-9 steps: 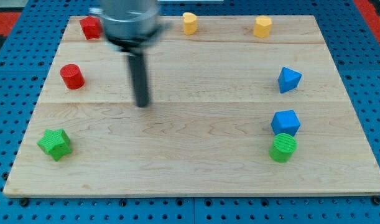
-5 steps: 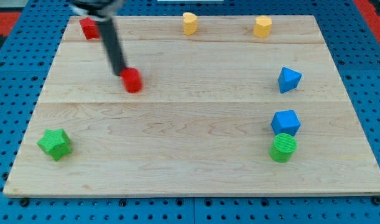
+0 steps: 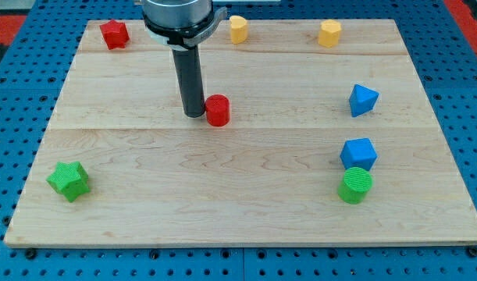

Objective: Place the red circle between the blue blocks

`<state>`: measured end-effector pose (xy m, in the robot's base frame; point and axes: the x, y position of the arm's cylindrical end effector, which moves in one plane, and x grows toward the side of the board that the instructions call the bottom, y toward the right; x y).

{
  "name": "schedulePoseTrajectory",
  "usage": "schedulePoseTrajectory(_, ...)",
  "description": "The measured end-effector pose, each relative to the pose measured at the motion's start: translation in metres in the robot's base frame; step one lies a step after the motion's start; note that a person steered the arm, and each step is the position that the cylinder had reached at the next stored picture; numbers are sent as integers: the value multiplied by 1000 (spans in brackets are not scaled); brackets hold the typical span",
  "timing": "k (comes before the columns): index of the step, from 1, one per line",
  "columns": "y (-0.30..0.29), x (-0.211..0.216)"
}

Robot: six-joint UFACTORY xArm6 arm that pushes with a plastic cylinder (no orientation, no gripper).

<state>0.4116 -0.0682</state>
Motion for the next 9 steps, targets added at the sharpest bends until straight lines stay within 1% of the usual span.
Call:
schedulePoseTrajectory(1, 1, 0)
schedulePoseTrajectory(2, -6, -13)
schedulePoseTrajectory(3, 16, 0)
schedulePoseTrajectory(4, 69, 2)
schedulePoseTrajectory(5, 48, -5)
schedulePoseTrajectory(6, 47, 6)
schedulePoseTrajectory(8, 200, 9)
schedulePoseTrajectory(9, 163, 23)
